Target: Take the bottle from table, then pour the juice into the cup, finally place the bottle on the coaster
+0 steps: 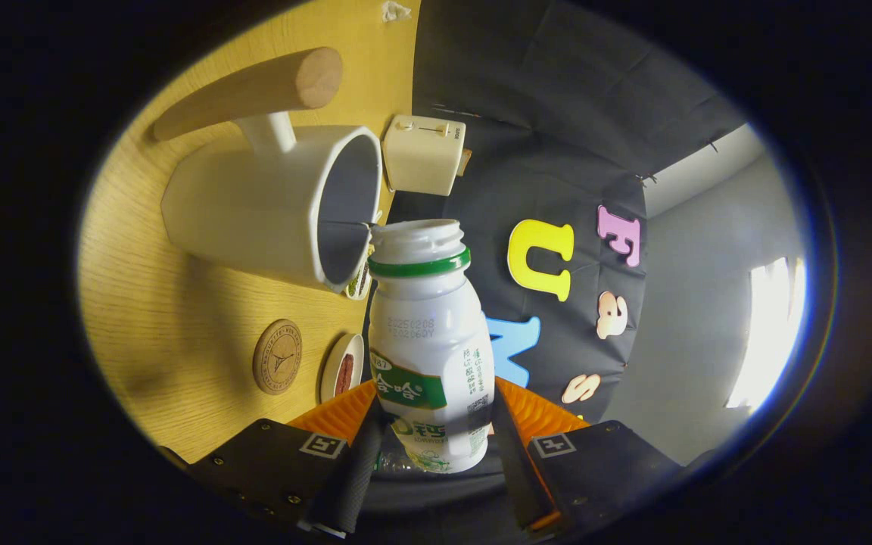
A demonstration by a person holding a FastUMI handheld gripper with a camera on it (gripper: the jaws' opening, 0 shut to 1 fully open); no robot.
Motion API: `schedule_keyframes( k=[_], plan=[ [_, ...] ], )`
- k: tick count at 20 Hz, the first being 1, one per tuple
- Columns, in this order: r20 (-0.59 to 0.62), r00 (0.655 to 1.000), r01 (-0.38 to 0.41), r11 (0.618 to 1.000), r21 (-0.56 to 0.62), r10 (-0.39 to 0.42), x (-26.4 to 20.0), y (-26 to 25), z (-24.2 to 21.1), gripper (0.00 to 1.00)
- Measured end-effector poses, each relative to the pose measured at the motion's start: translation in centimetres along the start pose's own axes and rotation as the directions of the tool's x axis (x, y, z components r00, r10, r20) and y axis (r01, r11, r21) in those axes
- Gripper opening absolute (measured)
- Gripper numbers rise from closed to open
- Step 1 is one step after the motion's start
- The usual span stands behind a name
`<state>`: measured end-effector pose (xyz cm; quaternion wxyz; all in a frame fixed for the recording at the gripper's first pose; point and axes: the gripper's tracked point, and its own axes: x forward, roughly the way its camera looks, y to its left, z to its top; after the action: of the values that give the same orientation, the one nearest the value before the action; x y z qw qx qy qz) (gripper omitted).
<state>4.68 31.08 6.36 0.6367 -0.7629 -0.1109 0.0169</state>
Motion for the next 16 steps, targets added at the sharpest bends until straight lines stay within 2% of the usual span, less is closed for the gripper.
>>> schedule_keyframes(
  k=[16],
  plan=[
    [-0.003, 1.000, -0.007, 1.000, -0.006, 0.007, 0.08, 0.11, 0.16, 0.74]
  ],
)
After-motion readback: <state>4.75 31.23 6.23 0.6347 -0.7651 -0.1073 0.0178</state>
